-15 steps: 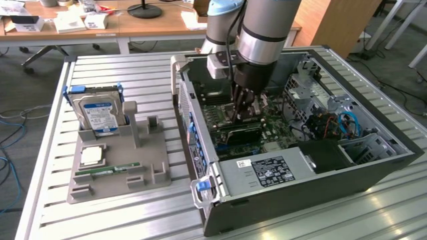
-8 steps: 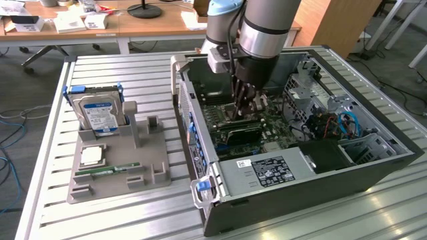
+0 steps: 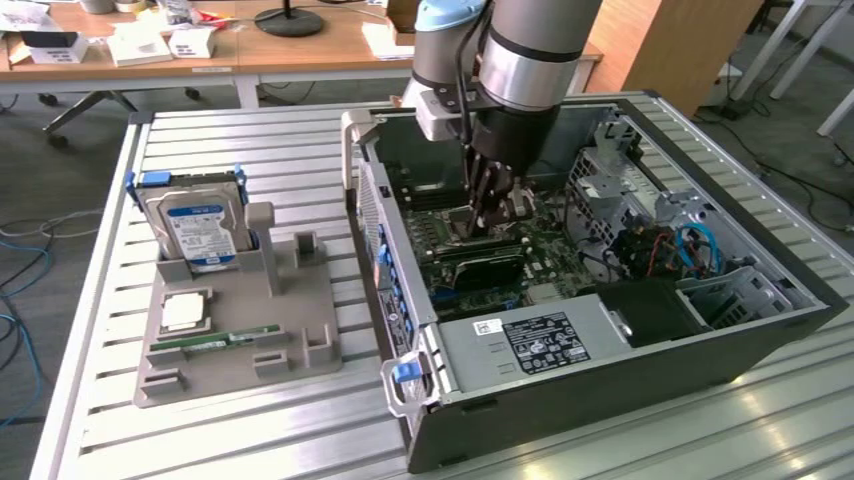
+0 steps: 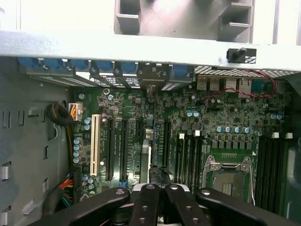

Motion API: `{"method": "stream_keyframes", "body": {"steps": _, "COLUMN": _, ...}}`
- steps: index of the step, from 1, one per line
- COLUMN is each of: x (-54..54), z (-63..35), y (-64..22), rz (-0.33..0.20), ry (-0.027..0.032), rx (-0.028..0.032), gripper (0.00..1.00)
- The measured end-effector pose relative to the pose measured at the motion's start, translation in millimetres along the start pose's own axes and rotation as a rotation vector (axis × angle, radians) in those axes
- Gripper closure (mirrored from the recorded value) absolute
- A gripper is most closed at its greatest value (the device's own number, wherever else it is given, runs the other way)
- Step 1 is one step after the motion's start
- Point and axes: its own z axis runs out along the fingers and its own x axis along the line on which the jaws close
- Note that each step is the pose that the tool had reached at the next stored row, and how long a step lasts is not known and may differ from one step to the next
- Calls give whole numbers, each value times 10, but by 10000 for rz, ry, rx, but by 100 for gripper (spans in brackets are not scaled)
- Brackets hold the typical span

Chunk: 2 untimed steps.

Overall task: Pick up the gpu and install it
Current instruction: 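Press down on the gpu until it lock into place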

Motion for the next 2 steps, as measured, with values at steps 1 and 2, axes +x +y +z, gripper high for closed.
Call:
{"method": "stream_keyframes", "body": {"steps": 1, "x": 0, "z": 0, "y": 0, "rz": 0, "ry": 0, "rx": 0, "gripper": 89}}
{"method": "stream_keyframes", "body": {"steps": 2, "x": 0, "z": 0, "y": 0, "rz": 0, "ry": 0, "rx": 0, "gripper": 89}}
